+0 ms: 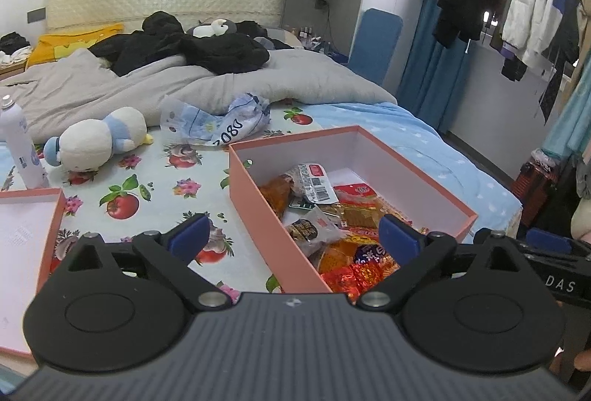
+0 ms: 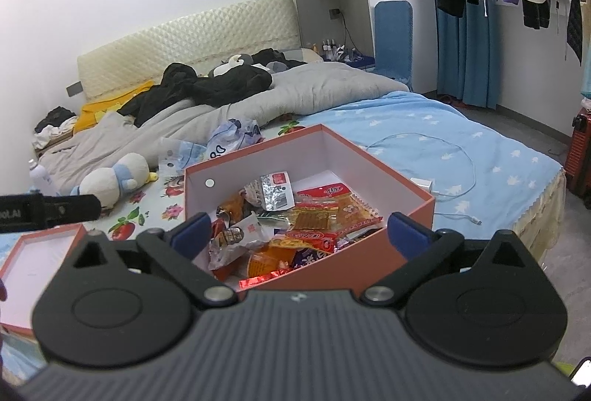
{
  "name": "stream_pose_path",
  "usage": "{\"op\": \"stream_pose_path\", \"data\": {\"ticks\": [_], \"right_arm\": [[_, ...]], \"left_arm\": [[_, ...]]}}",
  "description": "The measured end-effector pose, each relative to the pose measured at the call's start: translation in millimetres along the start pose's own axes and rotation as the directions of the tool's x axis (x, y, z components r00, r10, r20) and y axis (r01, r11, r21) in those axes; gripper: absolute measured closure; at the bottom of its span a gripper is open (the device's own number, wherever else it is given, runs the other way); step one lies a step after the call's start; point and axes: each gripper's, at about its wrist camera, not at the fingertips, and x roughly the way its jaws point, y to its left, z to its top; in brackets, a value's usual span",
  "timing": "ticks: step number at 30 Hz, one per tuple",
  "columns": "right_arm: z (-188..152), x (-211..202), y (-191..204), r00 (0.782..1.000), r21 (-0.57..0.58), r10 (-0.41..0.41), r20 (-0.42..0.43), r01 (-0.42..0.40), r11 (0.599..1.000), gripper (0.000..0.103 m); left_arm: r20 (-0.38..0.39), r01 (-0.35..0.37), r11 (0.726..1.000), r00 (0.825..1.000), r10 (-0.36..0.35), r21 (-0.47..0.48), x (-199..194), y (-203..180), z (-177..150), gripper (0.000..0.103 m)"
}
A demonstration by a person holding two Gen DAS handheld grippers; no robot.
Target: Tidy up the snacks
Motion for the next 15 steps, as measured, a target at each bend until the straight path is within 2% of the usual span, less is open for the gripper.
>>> {"op": "stream_pose_path", "data": {"ticks": [10, 15], "right_arm": [[-0.2, 0.3, 1.2, 1.000, 0.003, 0.001, 0.002, -0.001, 1.000, 0.000], [-0.2, 0.2, 1.3, 1.000, 0.004, 0.002, 0.002, -0.002, 1.000, 0.000]], "left_arm": [[-0.021, -0.007, 1.000, 1.000, 0.007, 0.004, 1.1, 0.0, -1.7, 0.002], [-0.006, 0.000, 1.000, 1.000, 0.000, 0.006, -1.1, -3.0, -2.4, 0.002]]}}
